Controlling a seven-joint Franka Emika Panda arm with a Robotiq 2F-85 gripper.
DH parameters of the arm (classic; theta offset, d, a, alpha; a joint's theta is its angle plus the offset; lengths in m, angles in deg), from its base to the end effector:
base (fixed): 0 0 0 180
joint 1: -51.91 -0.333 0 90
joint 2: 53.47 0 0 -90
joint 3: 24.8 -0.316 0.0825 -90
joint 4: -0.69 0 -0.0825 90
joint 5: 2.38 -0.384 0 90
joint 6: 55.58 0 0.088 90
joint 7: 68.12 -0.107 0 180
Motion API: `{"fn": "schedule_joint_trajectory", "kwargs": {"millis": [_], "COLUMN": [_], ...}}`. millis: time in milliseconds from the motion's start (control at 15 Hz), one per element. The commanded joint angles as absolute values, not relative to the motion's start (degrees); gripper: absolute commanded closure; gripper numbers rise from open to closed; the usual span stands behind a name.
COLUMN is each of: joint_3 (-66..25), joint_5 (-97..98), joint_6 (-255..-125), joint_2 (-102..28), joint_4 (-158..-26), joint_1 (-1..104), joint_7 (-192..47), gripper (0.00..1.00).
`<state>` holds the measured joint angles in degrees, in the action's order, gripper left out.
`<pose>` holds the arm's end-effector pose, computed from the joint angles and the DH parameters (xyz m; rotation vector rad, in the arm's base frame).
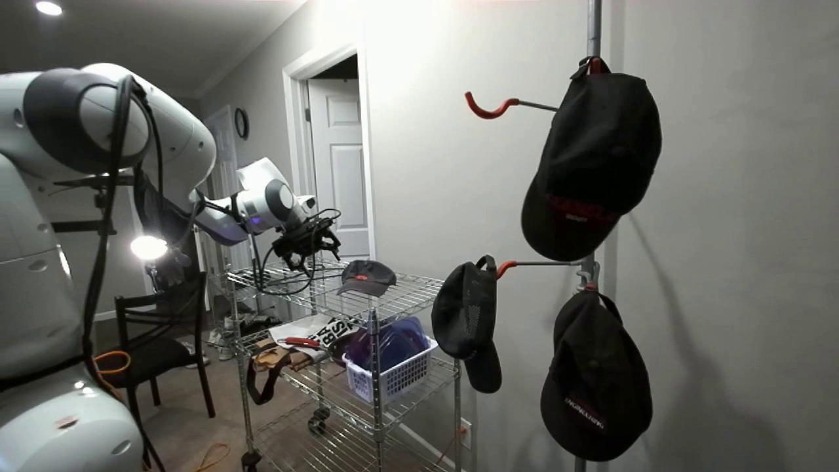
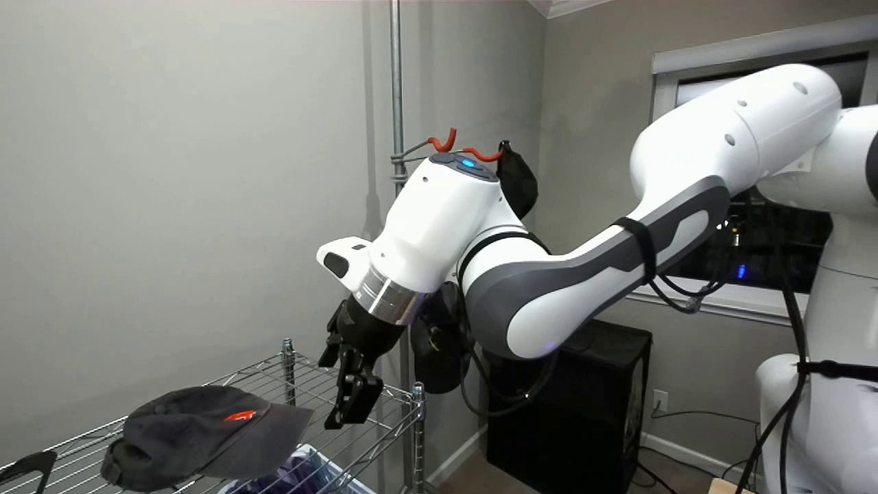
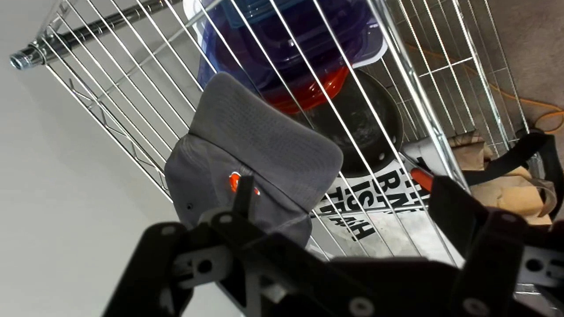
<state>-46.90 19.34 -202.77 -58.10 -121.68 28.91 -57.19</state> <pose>0.3914 0.4072 0.4944 2.3282 1.6833 0.8371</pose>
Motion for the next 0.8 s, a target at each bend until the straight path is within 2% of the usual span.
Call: {"fn": "schedule_joint_trajectory", "kwargs": {"millis": [0, 267, 733], "joint_3": [-47.63, -47.13, -46.67], "joint_5": [23.41, 26.90, 24.86], "joint_6": [-204.87, -205.73, -204.50], "joint_2": [-53.27, -48.18, -49.92], "joint_4": [-117.11, -111.97, -113.78], "joint_1": [29.86, 28.53, 28.39], "joint_7": [-64.06, -69.75, -67.22], "gripper": [0.00, 0.00, 0.00]}}
